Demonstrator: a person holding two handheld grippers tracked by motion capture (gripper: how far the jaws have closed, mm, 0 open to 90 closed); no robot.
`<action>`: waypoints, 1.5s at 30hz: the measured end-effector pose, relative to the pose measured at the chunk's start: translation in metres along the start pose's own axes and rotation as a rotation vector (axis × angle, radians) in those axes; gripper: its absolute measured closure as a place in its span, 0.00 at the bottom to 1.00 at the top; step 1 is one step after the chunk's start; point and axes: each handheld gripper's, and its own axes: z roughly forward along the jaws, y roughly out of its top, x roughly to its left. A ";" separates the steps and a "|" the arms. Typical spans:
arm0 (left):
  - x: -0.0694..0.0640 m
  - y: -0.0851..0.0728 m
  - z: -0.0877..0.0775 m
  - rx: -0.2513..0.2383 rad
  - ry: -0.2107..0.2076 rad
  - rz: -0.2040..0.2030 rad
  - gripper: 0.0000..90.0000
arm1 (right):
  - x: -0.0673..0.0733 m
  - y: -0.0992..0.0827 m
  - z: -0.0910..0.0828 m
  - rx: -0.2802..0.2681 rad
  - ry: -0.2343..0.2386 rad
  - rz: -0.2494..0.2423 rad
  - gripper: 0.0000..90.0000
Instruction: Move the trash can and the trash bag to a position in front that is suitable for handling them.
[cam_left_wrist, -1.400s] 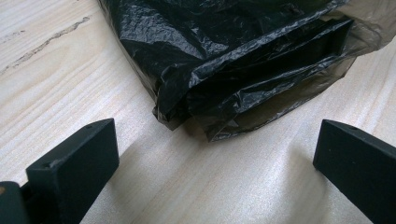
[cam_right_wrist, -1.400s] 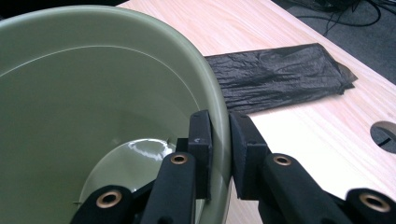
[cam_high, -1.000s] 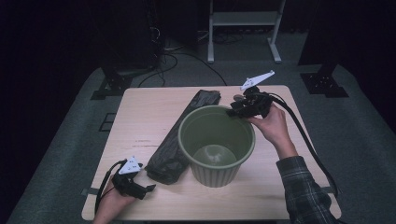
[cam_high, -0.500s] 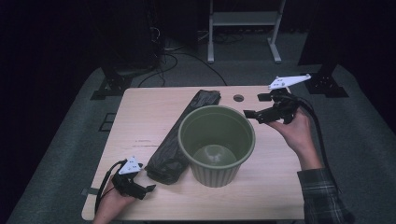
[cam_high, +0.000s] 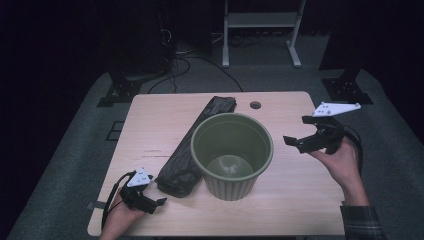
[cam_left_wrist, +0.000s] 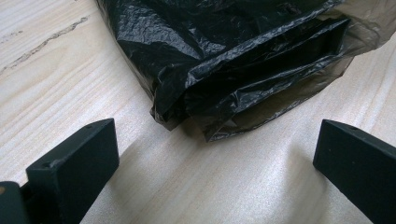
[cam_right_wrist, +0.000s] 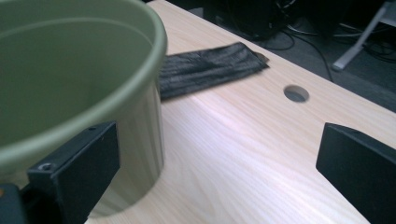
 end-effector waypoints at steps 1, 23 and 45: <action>0.000 0.000 0.000 0.001 -0.001 0.000 0.00 | 0.000 -0.005 -0.001 0.003 -0.005 0.000 0.00; -0.001 0.000 0.000 -0.002 0.001 -0.002 0.00 | 0.011 -0.136 0.019 0.074 -0.071 0.025 0.00; -0.001 -0.001 0.000 -0.002 0.001 -0.002 0.00 | 0.015 -0.180 0.041 0.195 -0.082 -0.005 0.00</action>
